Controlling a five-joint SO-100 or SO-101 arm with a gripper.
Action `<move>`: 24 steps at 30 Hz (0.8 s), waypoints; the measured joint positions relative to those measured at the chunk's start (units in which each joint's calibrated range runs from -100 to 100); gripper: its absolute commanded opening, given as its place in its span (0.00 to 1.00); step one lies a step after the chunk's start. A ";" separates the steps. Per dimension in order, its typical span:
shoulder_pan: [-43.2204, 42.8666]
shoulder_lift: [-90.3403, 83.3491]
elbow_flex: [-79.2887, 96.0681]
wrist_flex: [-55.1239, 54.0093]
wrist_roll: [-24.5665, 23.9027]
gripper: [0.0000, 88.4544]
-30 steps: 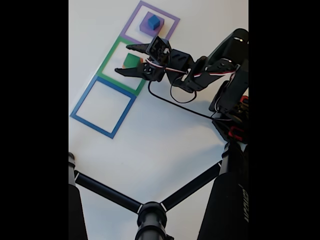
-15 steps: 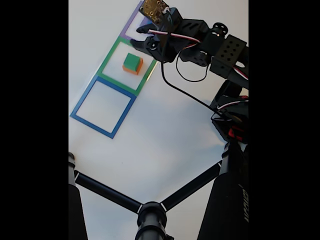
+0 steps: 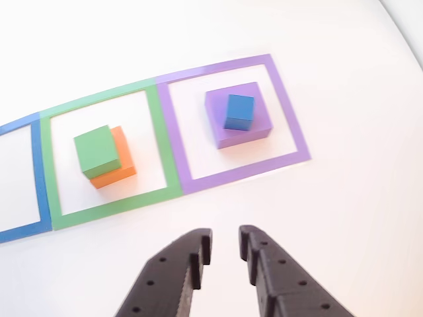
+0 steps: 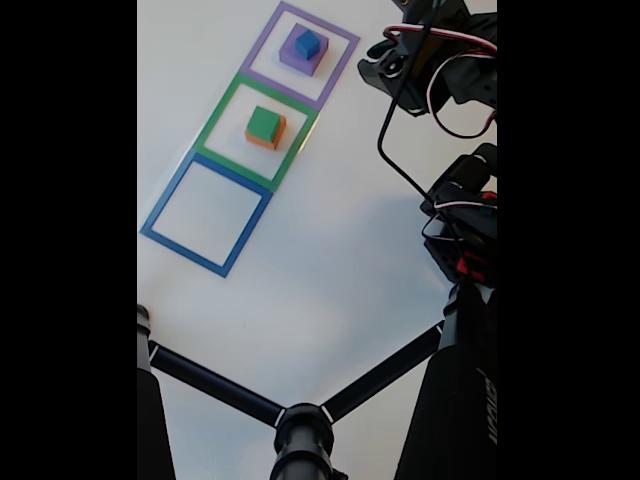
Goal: Tower of hanoi
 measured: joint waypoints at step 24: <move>15.92 -3.88 21.51 -21.85 -0.54 0.34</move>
